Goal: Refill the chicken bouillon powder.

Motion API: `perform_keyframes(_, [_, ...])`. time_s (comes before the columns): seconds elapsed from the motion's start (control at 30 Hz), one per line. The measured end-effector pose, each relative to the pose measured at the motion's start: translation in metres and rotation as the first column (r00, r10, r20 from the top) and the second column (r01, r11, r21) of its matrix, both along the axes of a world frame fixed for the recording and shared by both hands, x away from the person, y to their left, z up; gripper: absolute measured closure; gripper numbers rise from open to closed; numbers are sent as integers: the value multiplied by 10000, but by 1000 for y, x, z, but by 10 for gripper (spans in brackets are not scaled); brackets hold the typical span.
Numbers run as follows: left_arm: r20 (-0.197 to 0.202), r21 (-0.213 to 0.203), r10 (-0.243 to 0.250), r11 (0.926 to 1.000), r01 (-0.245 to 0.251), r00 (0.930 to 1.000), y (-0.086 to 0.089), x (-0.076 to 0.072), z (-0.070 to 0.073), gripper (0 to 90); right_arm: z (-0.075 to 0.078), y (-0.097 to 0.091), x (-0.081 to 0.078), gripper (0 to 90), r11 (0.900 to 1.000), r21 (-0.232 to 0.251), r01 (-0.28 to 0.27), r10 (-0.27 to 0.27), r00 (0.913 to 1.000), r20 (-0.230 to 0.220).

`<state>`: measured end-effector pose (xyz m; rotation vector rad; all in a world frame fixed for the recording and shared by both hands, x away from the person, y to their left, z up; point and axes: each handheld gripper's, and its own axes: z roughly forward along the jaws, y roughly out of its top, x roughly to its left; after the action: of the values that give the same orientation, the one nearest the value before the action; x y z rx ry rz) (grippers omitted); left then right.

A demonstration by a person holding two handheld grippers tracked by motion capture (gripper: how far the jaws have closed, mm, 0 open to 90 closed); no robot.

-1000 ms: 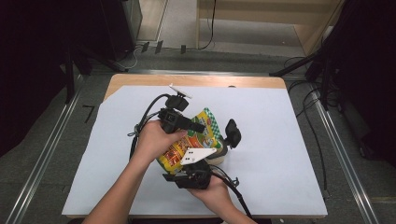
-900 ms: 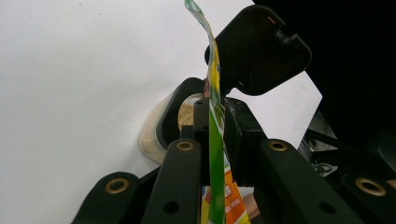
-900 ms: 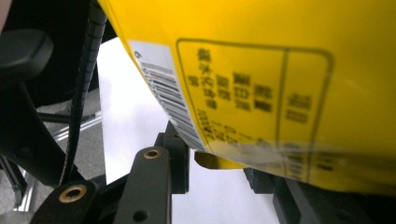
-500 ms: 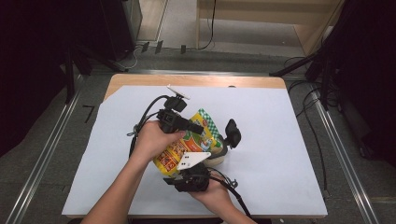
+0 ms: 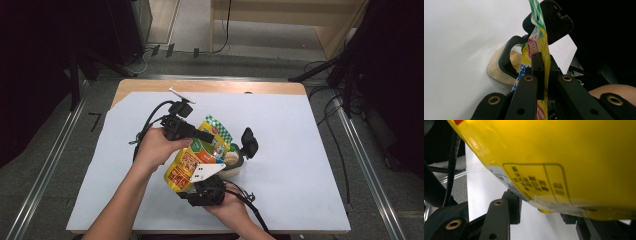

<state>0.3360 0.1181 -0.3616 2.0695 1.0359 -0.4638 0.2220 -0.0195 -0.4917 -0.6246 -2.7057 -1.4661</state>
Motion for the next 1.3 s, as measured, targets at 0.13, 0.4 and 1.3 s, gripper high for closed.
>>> perform_keyframes(0.13, [-55, -375, 96, 9993, -98, 9999, 8, 0, 5, 900, 0, -1, 2, 583, 9999, 155, 60, -58, 9998, -192])
perform_keyframes(0.4, [168, -545, 440, 9976, -430, 9989, 22, 1, 14, 900, 0, -5, 6, 527, 9978, 177, 637, -630, 9974, -358])
perform_keyframes(1.3, [1258, -1036, 2090, 9750, -1967, 9698, 75, 2, 36, 898, -1, -15, 14, 518, 9913, 616, 1167, -1122, 9911, -718])
